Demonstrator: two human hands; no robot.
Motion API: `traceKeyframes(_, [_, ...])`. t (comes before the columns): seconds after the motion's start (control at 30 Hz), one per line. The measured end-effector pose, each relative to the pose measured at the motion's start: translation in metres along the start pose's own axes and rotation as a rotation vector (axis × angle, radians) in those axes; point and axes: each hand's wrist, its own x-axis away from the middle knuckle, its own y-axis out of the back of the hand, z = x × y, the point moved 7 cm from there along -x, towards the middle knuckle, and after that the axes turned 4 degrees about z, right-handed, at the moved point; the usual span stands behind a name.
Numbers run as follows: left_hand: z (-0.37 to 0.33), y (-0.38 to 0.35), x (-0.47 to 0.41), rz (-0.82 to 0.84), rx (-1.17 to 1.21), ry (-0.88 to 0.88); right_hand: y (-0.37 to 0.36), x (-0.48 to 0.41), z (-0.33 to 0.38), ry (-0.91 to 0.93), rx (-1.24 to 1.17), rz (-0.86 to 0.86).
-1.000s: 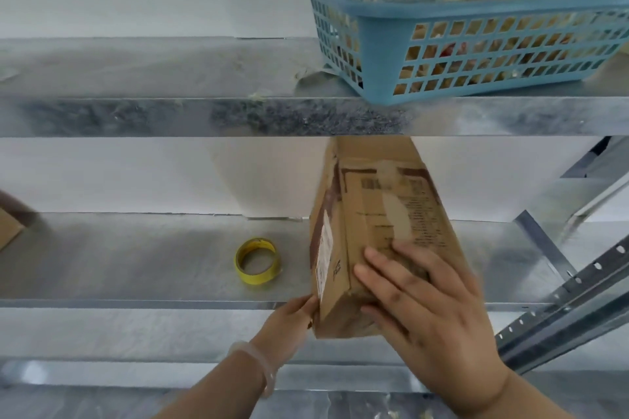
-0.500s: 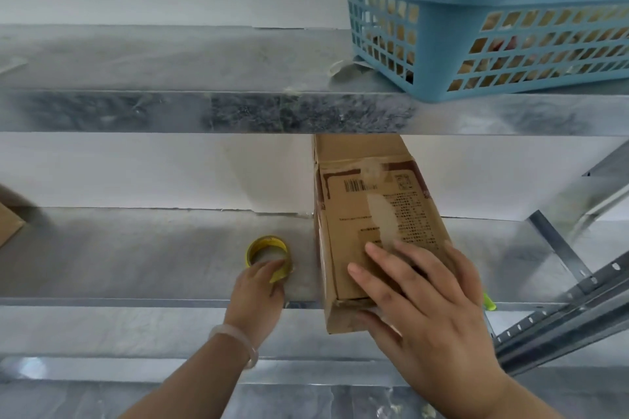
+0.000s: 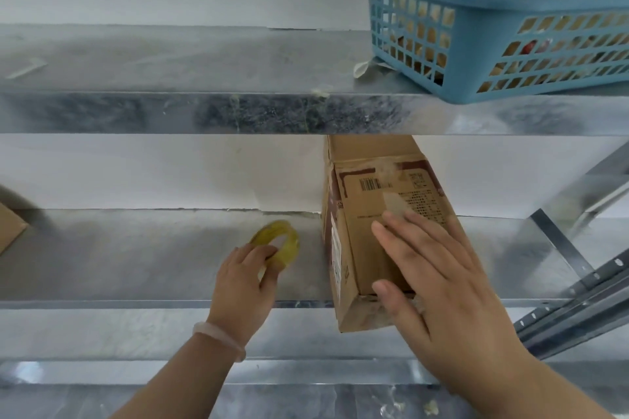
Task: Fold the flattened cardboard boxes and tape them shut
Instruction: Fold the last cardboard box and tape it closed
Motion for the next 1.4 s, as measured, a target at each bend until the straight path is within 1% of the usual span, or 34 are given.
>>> traceKeyframes(0.1, [-0.045, 0.04, 0.0, -0.087, 0.105, -0.14, 0.002, -0.025, 0.009, -0.033, -0.149, 0.065])
traceKeyframes(0.2, [-0.087, 0.065, 0.0, -0.079, 0.113, -0.272, -0.002, -0.047, 0.014, -0.049, -0.272, 0.133])
traceKeyframes(0.23, [-0.097, 0.07, 0.0, -0.072, 0.103, -0.297, -0.002, -0.051, 0.015, -0.054, -0.313, 0.12])
traceKeyframes(0.3, [-0.113, 0.08, 0.001, -0.078, 0.066, -0.324, 0.005, -0.055, 0.017, -0.067, -0.408, 0.025])
traceKeyframes(0.37, [-0.124, 0.088, 0.003, -0.114, 0.044, -0.33, 0.015, -0.053, 0.016, -0.054, -0.452, -0.077])
traceKeyframes(0.43, [-0.132, 0.093, 0.006, -0.133, 0.044, -0.331, 0.019, -0.049, 0.015, -0.035, -0.474, -0.083])
traceKeyframes(0.57, [-0.14, 0.102, 0.012, -0.121, 0.04, -0.304, 0.021, -0.044, 0.018, 0.037, -0.452, 0.033])
traceKeyframes(0.63, [-0.146, 0.105, 0.014, -0.097, 0.019, -0.308, 0.025, -0.043, 0.017, 0.034, -0.452, 0.044])
traceKeyframes(0.7, [-0.152, 0.108, 0.017, -0.076, -0.033, -0.306, 0.027, -0.041, 0.015, 0.002, -0.516, 0.068])
traceKeyframes(0.8, [-0.156, 0.111, 0.021, -0.033, -0.068, -0.235, 0.026, -0.038, 0.01, -0.048, -0.595, 0.148])
traceKeyframes(0.97, [-0.155, 0.114, 0.023, 0.015, -0.138, -0.15, 0.033, -0.025, 0.009, -0.03, -0.701, 0.217])
traceKeyframes(1.03, [-0.154, 0.118, 0.023, 0.0, -0.159, -0.118, 0.032, -0.019, 0.01, -0.039, -0.779, 0.249])
traceKeyframes(1.1, [-0.155, 0.122, 0.025, -0.002, -0.133, -0.112, 0.032, -0.018, 0.01, -0.105, -0.922, 0.256])
traceKeyframes(1.13, [-0.156, 0.123, 0.026, 0.009, -0.092, -0.117, 0.03, -0.017, 0.009, -0.161, -1.047, 0.261])
traceKeyframes(1.2, [-0.161, 0.124, 0.027, 0.038, -0.015, -0.147, 0.023, -0.018, 0.009, -0.309, -1.381, 0.3])
traceKeyframes(1.23, [-0.164, 0.124, 0.028, 0.049, -0.016, -0.165, 0.02, -0.02, 0.009, -0.364, -1.511, 0.334])
traceKeyframes(1.27, [-0.168, 0.124, 0.028, 0.053, -0.045, -0.18, 0.019, -0.021, 0.01, -0.41, -1.588, 0.367])
traceKeyframes(1.33, [-0.173, 0.126, 0.028, 0.054, -0.103, -0.192, 0.018, -0.023, 0.011, -0.433, -1.601, 0.432])
traceKeyframes(1.4, [-0.176, 0.127, 0.028, 0.067, -0.121, -0.188, 0.019, -0.025, 0.008, -0.398, -1.48, 0.457])
